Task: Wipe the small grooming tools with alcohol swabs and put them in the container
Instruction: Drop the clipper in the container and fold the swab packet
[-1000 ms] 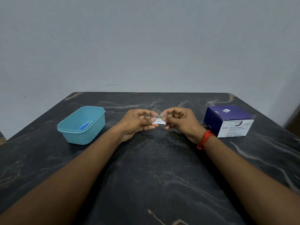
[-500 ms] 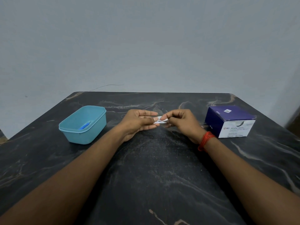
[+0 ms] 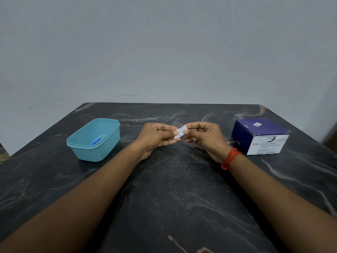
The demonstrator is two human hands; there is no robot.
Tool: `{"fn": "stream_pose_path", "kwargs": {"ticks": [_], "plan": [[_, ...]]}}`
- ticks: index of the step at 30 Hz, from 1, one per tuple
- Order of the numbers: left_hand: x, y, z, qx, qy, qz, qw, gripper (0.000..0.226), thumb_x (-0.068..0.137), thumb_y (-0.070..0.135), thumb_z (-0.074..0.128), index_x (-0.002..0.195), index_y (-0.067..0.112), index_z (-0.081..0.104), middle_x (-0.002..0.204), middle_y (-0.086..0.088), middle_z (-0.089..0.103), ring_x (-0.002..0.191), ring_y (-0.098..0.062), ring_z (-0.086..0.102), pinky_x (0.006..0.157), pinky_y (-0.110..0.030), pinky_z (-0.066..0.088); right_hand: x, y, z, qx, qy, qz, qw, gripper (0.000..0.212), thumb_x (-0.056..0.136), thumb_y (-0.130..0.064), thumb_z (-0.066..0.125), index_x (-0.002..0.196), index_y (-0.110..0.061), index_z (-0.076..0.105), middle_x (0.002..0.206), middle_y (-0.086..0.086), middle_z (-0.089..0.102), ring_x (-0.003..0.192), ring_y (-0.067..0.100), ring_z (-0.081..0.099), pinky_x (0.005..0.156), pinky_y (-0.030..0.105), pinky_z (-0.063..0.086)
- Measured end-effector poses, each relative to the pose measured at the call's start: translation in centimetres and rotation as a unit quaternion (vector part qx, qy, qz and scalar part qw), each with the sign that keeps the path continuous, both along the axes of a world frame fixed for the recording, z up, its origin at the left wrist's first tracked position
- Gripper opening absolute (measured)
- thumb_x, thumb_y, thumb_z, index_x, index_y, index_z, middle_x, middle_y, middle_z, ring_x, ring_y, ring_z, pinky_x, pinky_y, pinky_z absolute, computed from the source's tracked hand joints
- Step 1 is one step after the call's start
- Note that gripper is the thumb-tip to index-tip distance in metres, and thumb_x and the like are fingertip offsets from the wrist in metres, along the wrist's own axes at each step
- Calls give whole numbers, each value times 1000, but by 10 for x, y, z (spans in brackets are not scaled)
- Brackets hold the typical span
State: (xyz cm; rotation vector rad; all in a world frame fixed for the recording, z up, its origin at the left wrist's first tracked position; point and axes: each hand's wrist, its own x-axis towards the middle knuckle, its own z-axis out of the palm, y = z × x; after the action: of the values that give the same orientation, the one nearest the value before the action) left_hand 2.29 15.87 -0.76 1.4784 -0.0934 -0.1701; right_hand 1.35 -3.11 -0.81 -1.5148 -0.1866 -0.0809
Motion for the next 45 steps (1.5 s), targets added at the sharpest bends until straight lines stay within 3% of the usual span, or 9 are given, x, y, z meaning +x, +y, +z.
{"fn": "stream_pose_path", "kwargs": {"ticks": [5, 8, 13, 20, 22, 26, 33, 36, 45], "plan": [[-2, -2, 1, 43, -7, -27, 999, 24, 80, 6, 79, 102, -4, 74, 98, -19, 76, 84, -20, 72, 81, -29, 61, 3, -4, 0, -89, -59, -4, 994, 17, 89, 3, 67, 102, -5, 75, 93, 9, 76, 73, 11, 70, 65, 20, 57], [-2, -1, 0, 45, -13, -29, 998, 27, 79, 3, 79, 105, -5, 72, 94, -21, 75, 79, -20, 71, 75, -27, 62, 2, -3, 0, -123, -73, 11, 990, 18, 90, 0, 67, 104, -7, 74, 97, 11, 76, 81, 18, 72, 71, 26, 59], [-3, -1, 1, 16, -11, -1, 1000, 24, 79, -1, 78, 102, -3, 72, 89, -19, 76, 71, -19, 73, 71, -28, 63, -1, -2, 2, -87, -29, 20, 996, 23, 83, 7, 71, 100, -8, 72, 90, 16, 75, 74, 20, 72, 69, 29, 62], [-3, 1, 0, -11, -5, -15, 1000, 17, 81, -6, 72, 97, 0, 72, 92, -19, 75, 80, -23, 75, 77, -32, 62, -5, -2, 4, -60, -30, 41, 997, 21, 81, 13, 69, 98, 1, 70, 84, 20, 72, 67, 20, 71, 64, 28, 62], [-2, 1, 1, -24, 1, -20, 1000, 11, 86, 2, 69, 96, 0, 72, 90, -18, 75, 77, -20, 74, 77, -30, 62, -4, -1, 4, -50, -45, 42, 997, 19, 81, 13, 69, 94, -2, 72, 84, 16, 73, 70, 21, 72, 65, 26, 61], [-2, 2, 5, -27, 16, -29, 999, 35, 80, 26, 74, 96, -4, 73, 90, -20, 75, 78, -19, 74, 76, -28, 62, -2, -1, 2, -70, -66, 28, 995, 15, 83, 11, 69, 90, -1, 74, 85, 14, 74, 71, 21, 73, 69, 26, 61], [-5, 2, 4, -12, 4, -17, 1000, 23, 77, -6, 75, 100, -4, 73, 99, -19, 75, 89, -23, 75, 77, -26, 61, -1, 0, 1, -53, -34, 17, 998, 18, 92, 8, 57, 89, 4, 75, 89, 21, 74, 77, 24, 73, 73, 30, 62], [-5, 0, 2, -8, -5, 13, 1000, 26, 74, -8, 78, 99, -3, 73, 95, -20, 76, 88, -25, 75, 76, -27, 62, 0, 2, -1, -23, -14, 24, 999, 15, 90, 6, 61, 89, 1, 75, 91, 20, 75, 82, 27, 74, 77, 35, 62], [-1, -12, -7, 40, -68, 68, 995, 21, 73, -5, 81, 92, -1, 75, 82, -13, 77, 74, -18, 75, 66, -23, 60, 3, 2, -6, -8, 23, 13, 1000, 15, 81, 11, 71, 95, 6, 72, 86, 17, 75, 73, 20, 73, 68, 26, 62]]}}
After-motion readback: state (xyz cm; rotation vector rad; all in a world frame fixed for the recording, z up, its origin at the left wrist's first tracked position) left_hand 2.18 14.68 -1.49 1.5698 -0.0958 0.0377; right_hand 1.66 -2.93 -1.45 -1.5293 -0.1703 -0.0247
